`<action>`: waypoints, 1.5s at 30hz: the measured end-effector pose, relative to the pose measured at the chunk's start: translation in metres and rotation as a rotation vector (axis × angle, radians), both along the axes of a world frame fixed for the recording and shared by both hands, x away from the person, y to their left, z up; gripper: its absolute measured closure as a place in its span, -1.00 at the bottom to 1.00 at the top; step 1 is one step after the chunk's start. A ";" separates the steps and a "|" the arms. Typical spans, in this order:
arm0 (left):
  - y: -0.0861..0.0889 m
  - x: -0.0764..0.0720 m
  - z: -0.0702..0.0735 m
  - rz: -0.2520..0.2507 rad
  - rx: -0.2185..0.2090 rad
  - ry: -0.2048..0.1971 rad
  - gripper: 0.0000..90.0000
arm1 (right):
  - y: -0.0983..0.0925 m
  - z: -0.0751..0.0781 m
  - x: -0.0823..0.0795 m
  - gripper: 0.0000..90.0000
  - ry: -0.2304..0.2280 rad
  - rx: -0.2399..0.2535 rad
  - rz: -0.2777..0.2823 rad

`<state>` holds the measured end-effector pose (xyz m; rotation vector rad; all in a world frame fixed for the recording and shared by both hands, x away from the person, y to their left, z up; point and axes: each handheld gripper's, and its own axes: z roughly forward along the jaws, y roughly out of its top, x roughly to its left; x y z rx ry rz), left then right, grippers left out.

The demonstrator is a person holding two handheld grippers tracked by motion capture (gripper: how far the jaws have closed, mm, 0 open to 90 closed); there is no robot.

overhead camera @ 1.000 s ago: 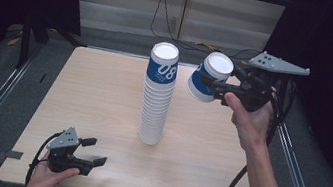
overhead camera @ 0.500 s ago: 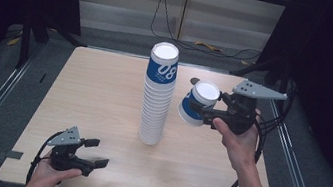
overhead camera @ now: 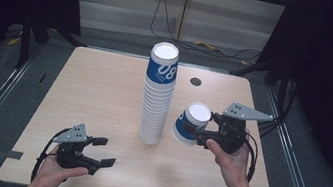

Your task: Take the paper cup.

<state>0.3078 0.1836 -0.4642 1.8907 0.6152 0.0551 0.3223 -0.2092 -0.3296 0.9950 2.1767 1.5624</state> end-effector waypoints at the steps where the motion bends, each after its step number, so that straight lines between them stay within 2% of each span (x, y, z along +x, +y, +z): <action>1: -0.001 0.000 0.001 -0.002 -0.003 -0.004 -0.52 | 0.001 -0.005 -0.001 -0.39 0.011 0.001 0.002; 2: -0.001 0.000 0.001 -0.002 -0.003 -0.004 -0.46 | 0.001 -0.005 -0.001 -0.39 0.011 0.001 0.002; 3: -0.005 0.002 0.005 0.009 0.002 -0.025 -0.48 | 0.002 -0.010 -0.003 -0.39 0.020 0.000 0.006; 4: -0.005 0.002 0.005 0.009 0.002 -0.025 -0.51 | 0.002 -0.010 -0.003 -0.39 0.020 0.000 0.006; 9: -0.018 0.005 0.011 -0.031 -0.056 -0.008 -0.52 | 0.014 -0.025 -0.007 -0.39 0.044 0.002 0.030; 12: -0.023 0.005 0.011 -0.043 -0.032 -0.015 -0.54 | 0.019 -0.032 -0.008 -0.39 0.050 0.009 0.043; 13: -0.026 0.004 0.010 -0.055 -0.028 -0.010 -0.54 | 0.023 -0.038 -0.008 -0.39 0.061 0.002 0.055; 16: -0.029 0.005 0.009 -0.061 -0.019 -0.005 -0.58 | 0.027 -0.044 -0.011 -0.39 0.071 0.013 0.064; 22: -0.031 0.006 0.011 -0.045 -0.045 -0.002 -0.64 | 0.031 -0.056 -0.016 -0.39 0.082 0.015 0.088; 24: -0.033 0.006 0.010 -0.050 -0.031 -0.007 -0.64 | 0.032 -0.059 -0.017 -0.39 0.085 0.015 0.092; 25: -0.035 0.004 0.009 -0.062 -0.020 -0.010 -0.65 | 0.034 -0.064 -0.017 -0.39 0.093 0.032 0.105; 30: -0.041 0.000 0.009 -0.086 -0.022 -0.014 -0.65 | 0.040 -0.073 -0.021 -0.38 0.086 0.026 0.118; 32: -0.041 -0.001 0.010 -0.084 -0.021 -0.021 -0.65 | 0.039 -0.076 -0.021 -0.38 0.095 0.057 0.122; 34: -0.041 -0.002 0.009 -0.088 -0.017 -0.030 -0.65 | 0.040 -0.077 -0.021 -0.38 0.101 0.060 0.121; 37: -0.042 -0.005 0.005 -0.092 -0.009 -0.021 -0.65 | 0.047 -0.085 -0.023 -0.38 0.106 0.046 0.140; 40: -0.043 -0.006 0.002 -0.109 -0.009 -0.017 -0.65 | 0.050 -0.088 -0.024 -0.38 0.113 0.045 0.151; 45: -0.045 -0.009 0.003 -0.126 -0.047 -0.020 -0.65 | 0.061 -0.093 -0.027 -0.38 0.119 0.045 0.183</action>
